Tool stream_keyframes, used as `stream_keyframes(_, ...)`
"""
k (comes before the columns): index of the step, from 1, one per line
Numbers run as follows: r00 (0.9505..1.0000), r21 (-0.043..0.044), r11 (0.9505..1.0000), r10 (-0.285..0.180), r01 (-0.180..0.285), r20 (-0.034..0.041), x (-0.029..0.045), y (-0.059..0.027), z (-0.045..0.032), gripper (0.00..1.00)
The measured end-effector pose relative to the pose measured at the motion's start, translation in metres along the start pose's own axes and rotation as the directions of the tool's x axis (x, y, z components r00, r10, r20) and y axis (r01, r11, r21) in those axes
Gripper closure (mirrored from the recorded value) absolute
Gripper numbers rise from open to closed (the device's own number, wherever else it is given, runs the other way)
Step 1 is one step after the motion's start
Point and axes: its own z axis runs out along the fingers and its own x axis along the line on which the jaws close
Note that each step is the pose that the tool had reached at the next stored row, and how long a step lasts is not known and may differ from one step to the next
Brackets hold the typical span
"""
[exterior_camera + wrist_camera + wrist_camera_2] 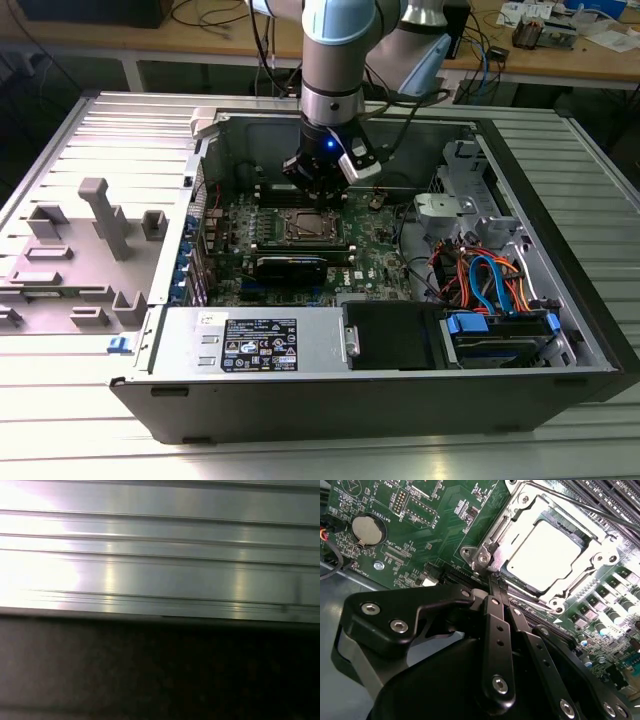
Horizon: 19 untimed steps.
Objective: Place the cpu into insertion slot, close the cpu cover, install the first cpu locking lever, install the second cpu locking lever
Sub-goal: 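Install the first cpu locking lever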
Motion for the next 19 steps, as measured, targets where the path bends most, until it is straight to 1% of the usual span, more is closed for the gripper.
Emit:
stream_keyframes(3, 1.0, -0.0003, 1.0, 0.0, 0.0, 0.0002, -0.0001, 0.0002, -0.0035, 0.89)
stream_keyframes(19, 1.0, 0.0005, 1.0, 0.0, 0.0, -0.0001, -0.0004, 0.0001, -0.0033, 0.89)
